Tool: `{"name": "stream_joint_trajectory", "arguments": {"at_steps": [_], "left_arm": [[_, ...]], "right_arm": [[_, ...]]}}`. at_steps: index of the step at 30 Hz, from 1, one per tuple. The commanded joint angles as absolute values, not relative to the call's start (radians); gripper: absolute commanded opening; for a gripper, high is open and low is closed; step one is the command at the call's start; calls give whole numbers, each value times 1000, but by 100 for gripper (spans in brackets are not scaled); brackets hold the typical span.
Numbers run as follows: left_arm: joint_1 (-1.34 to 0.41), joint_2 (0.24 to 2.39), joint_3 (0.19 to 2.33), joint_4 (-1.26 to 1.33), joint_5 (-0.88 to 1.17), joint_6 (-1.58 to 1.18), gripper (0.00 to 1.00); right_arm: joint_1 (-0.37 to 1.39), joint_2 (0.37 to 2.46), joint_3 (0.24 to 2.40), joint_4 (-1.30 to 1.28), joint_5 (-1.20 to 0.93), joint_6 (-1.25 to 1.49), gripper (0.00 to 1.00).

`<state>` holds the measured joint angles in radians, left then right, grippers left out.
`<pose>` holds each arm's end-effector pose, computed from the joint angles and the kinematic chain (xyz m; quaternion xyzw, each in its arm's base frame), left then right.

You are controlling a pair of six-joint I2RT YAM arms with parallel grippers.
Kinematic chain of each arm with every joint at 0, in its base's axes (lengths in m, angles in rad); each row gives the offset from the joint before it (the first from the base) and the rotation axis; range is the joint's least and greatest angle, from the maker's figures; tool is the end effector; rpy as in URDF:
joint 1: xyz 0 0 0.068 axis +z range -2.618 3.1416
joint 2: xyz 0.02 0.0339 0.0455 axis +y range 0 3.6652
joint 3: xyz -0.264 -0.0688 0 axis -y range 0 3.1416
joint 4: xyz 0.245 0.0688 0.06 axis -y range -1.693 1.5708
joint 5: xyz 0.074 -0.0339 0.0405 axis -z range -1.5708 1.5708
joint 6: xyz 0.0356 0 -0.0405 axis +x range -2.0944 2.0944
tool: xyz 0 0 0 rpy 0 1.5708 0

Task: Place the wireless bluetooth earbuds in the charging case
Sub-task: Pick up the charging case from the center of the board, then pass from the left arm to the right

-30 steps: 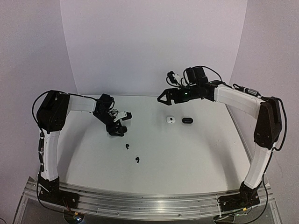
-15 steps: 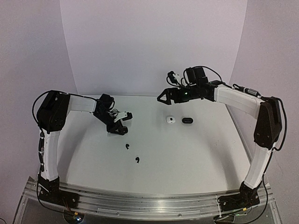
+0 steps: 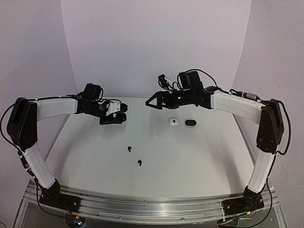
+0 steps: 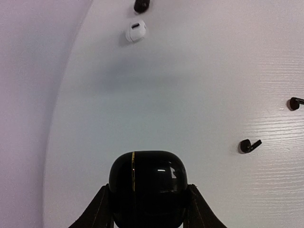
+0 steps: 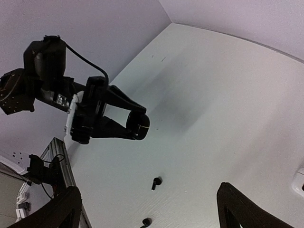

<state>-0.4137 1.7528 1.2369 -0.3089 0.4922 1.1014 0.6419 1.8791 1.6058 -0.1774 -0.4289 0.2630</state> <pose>0.3430 -0.1690 0.2271 0.6851 0.5952 -0.0944 0.4092 0.3499 0.2801 0.3104 -0.2669 0.7917 0.3891 0.3880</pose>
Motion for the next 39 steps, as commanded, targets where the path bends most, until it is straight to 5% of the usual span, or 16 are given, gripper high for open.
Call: {"name": "stream_joint_trajectory", "arguments": {"at_steps": [1,9,17,29,35,37,39], "left_arm": [[-440,1591,1176,-151,552,1204,3],[-483,1465,1108,-122,571,1249,5],[-500,1440,1102,-122,586,1264,5],[-503,1440,1099,-115,591,1266,5],[-504,1437,1088,-102,591,1252,5],[-504,1437,1088,-102,591,1241,8],[-503,1437,1092,-112,595,1206,27]], "right_arm": [[703,1920,1613,-28,-506,330,97],[777,2036,1681,83,-537,393,90],[792,2118,1742,159,-602,461,59],[803,2191,1803,202,-639,508,38],[805,2204,1821,201,-658,509,3],[805,2196,1816,201,-659,500,0],[805,2180,1807,201,-660,483,0]]}}
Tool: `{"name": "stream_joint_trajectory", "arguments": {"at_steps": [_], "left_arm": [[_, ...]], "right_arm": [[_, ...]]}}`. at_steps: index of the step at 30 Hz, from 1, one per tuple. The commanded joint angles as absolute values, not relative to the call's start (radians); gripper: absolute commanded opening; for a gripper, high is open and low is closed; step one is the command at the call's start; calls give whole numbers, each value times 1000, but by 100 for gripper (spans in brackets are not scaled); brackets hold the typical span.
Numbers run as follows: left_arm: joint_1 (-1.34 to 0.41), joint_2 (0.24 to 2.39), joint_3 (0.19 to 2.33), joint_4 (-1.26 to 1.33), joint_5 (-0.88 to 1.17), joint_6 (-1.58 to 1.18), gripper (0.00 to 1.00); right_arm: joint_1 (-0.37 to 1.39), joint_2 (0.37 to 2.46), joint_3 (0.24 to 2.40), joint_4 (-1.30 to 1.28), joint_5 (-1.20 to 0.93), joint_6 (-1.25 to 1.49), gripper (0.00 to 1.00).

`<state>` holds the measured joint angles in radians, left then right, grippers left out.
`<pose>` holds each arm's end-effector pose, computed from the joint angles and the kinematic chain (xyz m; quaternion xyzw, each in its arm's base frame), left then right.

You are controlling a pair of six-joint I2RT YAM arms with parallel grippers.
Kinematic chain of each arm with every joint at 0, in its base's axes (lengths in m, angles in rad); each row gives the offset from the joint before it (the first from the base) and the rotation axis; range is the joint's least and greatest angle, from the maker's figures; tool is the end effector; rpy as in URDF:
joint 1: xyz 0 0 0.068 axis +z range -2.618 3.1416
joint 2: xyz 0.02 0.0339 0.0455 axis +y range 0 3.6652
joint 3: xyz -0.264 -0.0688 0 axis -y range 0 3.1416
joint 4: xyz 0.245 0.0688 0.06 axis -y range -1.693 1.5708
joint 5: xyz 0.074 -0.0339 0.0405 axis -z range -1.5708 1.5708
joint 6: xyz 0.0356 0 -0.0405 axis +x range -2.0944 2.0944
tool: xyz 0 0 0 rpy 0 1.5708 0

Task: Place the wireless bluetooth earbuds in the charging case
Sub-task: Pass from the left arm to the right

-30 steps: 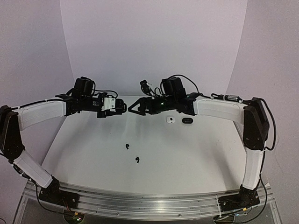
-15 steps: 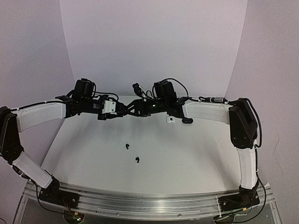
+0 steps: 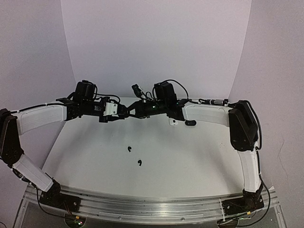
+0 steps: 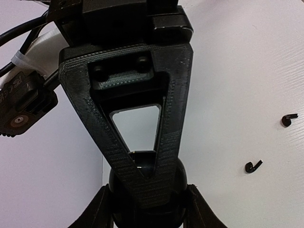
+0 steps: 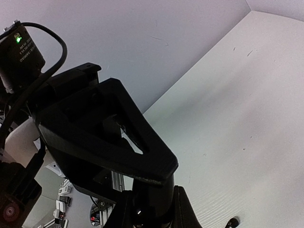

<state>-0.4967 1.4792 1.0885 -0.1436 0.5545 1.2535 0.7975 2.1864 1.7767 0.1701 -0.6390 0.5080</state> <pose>0.2856 -0.1761 0.2855 0.7282 0.4314 -0.0449 0.5306 0.3485 0.3875 0.2621 -0.2996 0.7110 0.5523 0.3157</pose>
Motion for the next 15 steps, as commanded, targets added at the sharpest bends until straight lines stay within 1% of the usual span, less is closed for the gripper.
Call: {"name": "stream_joint_trajectory", "arguments": {"at_steps": [1,3,5,6,9,12,15], "left_arm": [[-503,1438,1099,-123,598,1180,40],[-502,1444,1121,-159,601,1095,72],[-477,1449,1154,-210,655,977,83],[-449,1450,1168,-238,721,911,88],[-367,1432,1193,-283,950,700,95],[-350,1401,1197,-296,1122,558,95],[-350,1354,1152,-204,1246,347,94]], "right_arm": [[804,2166,1802,201,-661,469,0],[804,2131,1785,201,-658,430,0],[803,2068,1760,202,-645,361,0],[803,2032,1742,202,-640,333,0],[805,1933,1688,203,-636,223,0],[807,1849,1650,210,-641,148,0],[826,1797,1619,222,-634,48,0]]}}
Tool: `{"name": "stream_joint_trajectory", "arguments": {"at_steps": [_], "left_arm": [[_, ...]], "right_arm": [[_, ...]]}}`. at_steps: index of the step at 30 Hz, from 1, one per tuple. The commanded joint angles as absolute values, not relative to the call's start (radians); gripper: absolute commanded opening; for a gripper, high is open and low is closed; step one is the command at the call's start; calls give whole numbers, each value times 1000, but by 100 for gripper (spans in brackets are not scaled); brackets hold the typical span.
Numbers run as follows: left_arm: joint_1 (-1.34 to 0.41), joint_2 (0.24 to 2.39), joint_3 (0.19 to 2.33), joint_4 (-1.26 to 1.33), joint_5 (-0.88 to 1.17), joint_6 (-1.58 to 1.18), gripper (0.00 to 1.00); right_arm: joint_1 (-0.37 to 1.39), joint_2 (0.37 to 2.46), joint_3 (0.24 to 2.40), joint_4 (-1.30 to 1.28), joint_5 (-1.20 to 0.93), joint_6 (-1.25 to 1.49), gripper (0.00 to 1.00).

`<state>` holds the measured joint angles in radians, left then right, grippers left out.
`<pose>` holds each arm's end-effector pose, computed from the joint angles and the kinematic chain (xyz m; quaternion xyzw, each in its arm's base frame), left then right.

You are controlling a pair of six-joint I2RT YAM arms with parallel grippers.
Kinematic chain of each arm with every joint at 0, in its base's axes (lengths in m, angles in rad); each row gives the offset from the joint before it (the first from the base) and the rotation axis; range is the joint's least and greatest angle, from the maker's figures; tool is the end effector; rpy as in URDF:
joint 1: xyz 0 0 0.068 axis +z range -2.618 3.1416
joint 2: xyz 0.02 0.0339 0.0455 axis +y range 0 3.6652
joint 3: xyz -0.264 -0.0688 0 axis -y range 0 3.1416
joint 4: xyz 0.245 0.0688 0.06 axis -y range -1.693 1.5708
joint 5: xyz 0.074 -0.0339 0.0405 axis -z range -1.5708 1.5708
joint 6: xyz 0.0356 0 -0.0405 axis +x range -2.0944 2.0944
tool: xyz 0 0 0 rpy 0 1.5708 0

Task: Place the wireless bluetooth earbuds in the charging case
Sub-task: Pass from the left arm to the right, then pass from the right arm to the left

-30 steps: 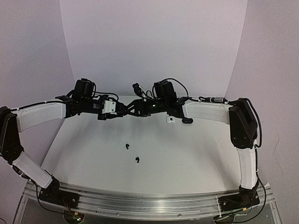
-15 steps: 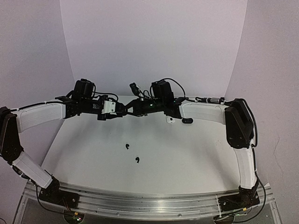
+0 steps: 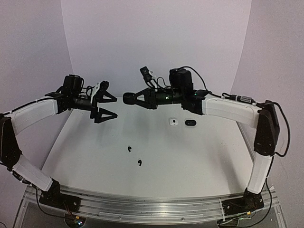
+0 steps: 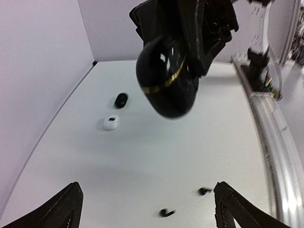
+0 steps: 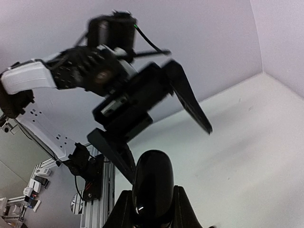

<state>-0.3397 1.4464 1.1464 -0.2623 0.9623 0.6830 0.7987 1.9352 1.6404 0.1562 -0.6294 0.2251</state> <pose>0.2909 -0.1338 0.3101 0.5748 0.5674 -0.3261 0.4912 0.3113 0.3497 0.3322 -0.3978 0.6305 0.5093 0.4298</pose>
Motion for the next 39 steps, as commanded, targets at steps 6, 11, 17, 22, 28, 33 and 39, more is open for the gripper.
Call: {"name": "stream_joint_trajectory", "arguments": {"at_steps": [6,11,17,22,28,33,39], "left_arm": [[-375,1244,1074,-5,1266,103,76],[-425,1184,1080,-5,1206,147,63],[-431,1107,1032,24,1187,238,56],[-431,1090,1021,48,1188,252,43],[-436,1091,1027,53,1186,254,41],[-439,1101,1037,57,1183,246,34],[-442,1104,1039,58,1188,253,29]], "right_arm": [[903,1760,1609,251,-625,-163,0],[977,1774,1630,250,-570,-259,0],[1013,1770,1635,250,-515,-294,0],[1025,1782,1644,250,-496,-301,0],[1030,1780,1632,249,-462,-314,0],[1031,1784,1632,249,-459,-316,0],[1030,1792,1635,243,-450,-319,0]]}}
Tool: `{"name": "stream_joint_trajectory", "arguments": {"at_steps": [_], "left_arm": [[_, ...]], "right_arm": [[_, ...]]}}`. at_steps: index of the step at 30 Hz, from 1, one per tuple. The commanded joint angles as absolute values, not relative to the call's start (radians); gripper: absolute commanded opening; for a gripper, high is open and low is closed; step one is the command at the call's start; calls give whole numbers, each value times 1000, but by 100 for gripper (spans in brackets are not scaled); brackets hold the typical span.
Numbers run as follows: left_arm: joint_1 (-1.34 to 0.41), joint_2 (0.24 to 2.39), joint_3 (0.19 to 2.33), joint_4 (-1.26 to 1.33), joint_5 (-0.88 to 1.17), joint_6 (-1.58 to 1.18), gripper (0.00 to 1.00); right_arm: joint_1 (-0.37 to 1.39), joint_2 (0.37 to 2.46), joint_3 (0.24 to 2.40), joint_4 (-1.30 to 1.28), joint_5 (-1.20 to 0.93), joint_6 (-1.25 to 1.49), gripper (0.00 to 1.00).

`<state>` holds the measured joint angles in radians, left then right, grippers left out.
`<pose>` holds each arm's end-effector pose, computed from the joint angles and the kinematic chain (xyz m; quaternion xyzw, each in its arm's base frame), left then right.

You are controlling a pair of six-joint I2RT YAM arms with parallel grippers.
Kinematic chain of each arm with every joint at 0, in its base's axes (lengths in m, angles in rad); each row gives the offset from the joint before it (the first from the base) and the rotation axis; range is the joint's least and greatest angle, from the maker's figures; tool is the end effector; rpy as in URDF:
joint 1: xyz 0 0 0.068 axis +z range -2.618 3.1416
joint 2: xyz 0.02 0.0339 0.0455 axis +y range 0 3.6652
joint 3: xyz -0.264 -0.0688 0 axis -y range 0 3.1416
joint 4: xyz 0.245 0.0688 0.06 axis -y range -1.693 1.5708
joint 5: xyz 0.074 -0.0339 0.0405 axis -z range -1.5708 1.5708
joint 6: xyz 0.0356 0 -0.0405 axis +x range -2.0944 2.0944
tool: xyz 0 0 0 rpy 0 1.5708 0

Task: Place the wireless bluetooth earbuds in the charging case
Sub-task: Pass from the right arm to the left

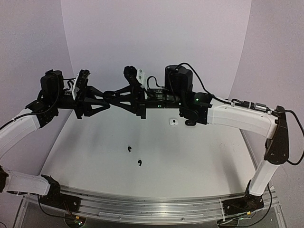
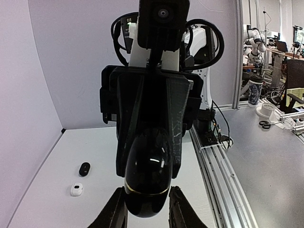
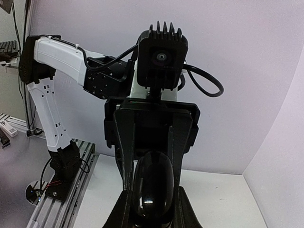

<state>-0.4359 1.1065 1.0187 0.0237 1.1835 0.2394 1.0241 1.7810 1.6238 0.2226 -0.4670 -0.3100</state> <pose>0.2022 -0.1305 0.3822 0.5606 0.4448 -0.4606 0.5251 0.2109 0.3774 0.3995 -0.5441 0.4180 0.3964 0.6100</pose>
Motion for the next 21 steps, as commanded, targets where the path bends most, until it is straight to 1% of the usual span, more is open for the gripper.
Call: {"name": "stream_joint_trajectory", "arguments": {"at_steps": [1,9,18,21], "left_arm": [[-442,1103,1039,56,1191,257,28],[-448,1104,1039,42,1204,283,23],[-453,1103,1043,38,1207,296,22],[-454,1103,1045,41,1209,296,18]], "right_arm": [[1031,1793,1634,242,-447,-322,0],[1032,1816,1663,236,-454,-326,0],[1032,1848,1701,237,-470,-326,0],[1034,1862,1713,237,-476,-328,0]]}}
